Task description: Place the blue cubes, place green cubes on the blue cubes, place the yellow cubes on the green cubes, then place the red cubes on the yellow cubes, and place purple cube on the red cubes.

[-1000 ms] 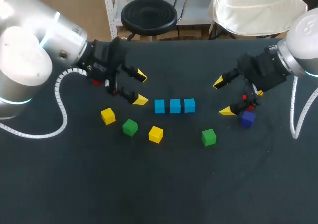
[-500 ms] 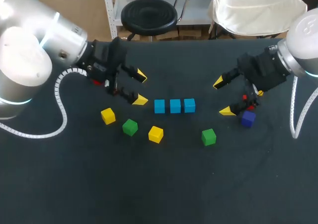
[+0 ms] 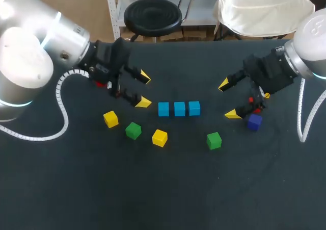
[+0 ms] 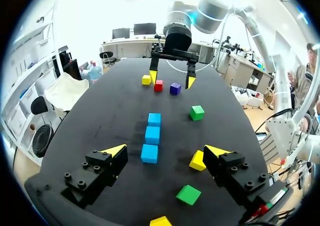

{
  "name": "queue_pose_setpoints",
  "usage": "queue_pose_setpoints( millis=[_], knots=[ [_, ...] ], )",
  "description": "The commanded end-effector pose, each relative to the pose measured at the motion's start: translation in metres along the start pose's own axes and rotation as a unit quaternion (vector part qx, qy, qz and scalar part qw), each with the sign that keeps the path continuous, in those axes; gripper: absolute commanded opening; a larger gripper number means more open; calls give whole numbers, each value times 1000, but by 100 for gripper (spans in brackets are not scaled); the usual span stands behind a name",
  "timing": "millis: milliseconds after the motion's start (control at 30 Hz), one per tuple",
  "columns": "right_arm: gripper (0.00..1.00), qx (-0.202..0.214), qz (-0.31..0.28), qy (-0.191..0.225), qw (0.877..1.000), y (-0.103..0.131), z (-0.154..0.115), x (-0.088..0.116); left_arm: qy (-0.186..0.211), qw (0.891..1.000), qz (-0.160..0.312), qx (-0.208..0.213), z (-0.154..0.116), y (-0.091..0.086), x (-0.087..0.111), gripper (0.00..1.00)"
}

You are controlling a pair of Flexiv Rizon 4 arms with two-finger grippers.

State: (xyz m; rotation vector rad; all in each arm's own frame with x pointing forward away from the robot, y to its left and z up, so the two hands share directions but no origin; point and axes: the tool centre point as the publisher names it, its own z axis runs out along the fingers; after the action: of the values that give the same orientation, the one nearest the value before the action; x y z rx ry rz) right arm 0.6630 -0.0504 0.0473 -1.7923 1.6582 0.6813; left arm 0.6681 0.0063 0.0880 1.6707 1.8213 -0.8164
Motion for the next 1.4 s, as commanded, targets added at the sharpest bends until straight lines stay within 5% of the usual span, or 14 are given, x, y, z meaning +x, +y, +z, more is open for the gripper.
queue_pose_setpoints(
  millis=[33,500,933,1400],
  knots=[
    [100,0,-1,-1,1000,0,0,0,4,1000,2,2,-5,0,-1,100],
    [100,0,-1,-1,1000,0,0,0,11,1000,17,6,-17,4,5,100],
    [100,0,-1,-1,1000,0,0,0,33,999,30,17,-28,31,17,100],
    [100,0,-1,-1,1000,0,0,0,31,999,2,9,-36,39,31,100]
  ],
)
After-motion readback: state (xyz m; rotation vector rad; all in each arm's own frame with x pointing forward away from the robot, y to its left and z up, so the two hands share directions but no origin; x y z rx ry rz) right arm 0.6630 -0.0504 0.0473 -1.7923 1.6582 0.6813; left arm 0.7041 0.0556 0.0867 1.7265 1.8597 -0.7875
